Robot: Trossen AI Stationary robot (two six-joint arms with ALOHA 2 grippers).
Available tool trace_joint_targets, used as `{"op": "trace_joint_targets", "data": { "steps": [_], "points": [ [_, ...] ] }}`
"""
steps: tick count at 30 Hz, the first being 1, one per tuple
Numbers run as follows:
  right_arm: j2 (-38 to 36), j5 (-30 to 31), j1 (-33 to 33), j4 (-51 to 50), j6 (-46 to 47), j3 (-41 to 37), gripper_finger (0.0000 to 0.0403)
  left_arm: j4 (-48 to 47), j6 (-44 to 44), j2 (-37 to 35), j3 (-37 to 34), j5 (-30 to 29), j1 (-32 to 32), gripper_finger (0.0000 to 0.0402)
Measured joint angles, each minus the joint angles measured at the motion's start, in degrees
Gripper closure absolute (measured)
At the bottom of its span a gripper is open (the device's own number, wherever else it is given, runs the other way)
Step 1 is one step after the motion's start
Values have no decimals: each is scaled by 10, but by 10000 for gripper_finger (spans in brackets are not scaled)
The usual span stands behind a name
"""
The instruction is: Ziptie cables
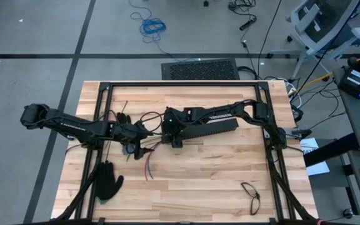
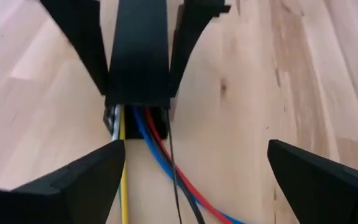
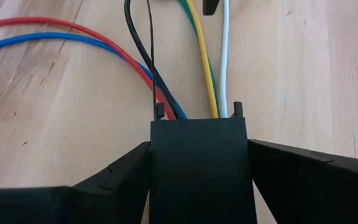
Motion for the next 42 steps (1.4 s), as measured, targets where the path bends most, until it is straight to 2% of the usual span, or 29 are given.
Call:
{"op": "trace_joint_targets", "data": {
  "steps": [2,6,11,16,21,24,28,32,37,42],
  "points": [
    [0,0,0,0,0,0,160,0,8,0,0,-1,3,13],
    [0,-1,0,1,1,0,160,-4,34,32,0,-45,13,13],
    [0,-2,0,7,1,-1,160,47,72,97,0,27,47,13],
    [0,-2,0,9,1,-2,160,69,109,117,0,20,81,13],
    [0,-2,0,9,1,-2,160,117,86,148,0,46,107,13],
    [0,-1,0,10,1,-2,160,154,43,177,0,57,119,13],
    [0,-2,0,12,1,-2,160,191,14,207,0,67,120,13],
    [0,-2,0,14,1,-2,160,195,5,209,0,85,115,13],
    [1,-1,-1,17,1,-2,160,189,1,209,0,75,101,17],
    [1,-1,-1,19,0,-2,160,186,14,209,0,48,99,50]
  ]
}}
